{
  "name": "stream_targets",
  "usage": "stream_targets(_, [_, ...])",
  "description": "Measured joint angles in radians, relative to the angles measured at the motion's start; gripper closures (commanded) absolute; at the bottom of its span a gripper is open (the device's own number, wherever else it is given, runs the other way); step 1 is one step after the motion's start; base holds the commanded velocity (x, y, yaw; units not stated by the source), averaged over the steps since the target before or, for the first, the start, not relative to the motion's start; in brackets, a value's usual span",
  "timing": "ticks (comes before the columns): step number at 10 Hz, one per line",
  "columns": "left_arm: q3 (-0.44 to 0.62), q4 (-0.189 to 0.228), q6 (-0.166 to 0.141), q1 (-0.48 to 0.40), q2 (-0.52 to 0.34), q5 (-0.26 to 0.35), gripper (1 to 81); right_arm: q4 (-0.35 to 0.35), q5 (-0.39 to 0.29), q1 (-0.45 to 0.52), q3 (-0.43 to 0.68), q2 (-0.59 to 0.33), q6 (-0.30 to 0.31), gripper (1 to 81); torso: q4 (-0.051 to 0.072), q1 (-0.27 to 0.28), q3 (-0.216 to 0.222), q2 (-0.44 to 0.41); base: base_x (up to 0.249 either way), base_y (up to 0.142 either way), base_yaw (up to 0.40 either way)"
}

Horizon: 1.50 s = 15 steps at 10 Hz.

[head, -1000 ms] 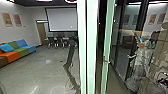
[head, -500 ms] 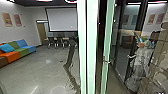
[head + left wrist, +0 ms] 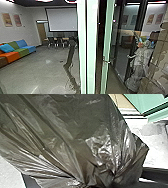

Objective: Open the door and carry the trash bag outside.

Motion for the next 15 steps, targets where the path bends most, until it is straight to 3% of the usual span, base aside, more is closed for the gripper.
stream_targets(3, [-0.011, 0.000, 0.001, 0.000, -0.002, -0.001, 81.1, 0.001, 0.127, -0.193, 0.022, 0.147, 0.000, 1.0, 0.000, 0.000, 0.001, 0.000, 0.000, 0.000, 0.000])
stream_targets(6, [-0.014, 0.000, 0.001, 0.000, -0.002, -0.001, 81.1, -0.026, 0.198, -0.292, 0.018, 0.295, -0.003, 1.0, 0.000, 0.000, 0.001, 0.000, 0.000, 0.000, 0.000])
stream_targets(10, [-0.035, 0.000, 0.001, 0.000, 0.001, -0.001, 81.1, -0.095, 0.220, -0.363, -0.085, 0.400, -0.004, 1.0, 0.000, 0.000, 0.001, 0.000, 0.000, 0.000, 0.000])
stream_targets(15, [-0.054, 0.000, 0.001, 0.000, 0.014, 0.000, 81.1, -0.152, 0.226, -0.371, -0.215, 0.524, -0.009, 1.0, 0.000, 0.000, 0.001, 0.000, 0.000, 0.000, 0.000])
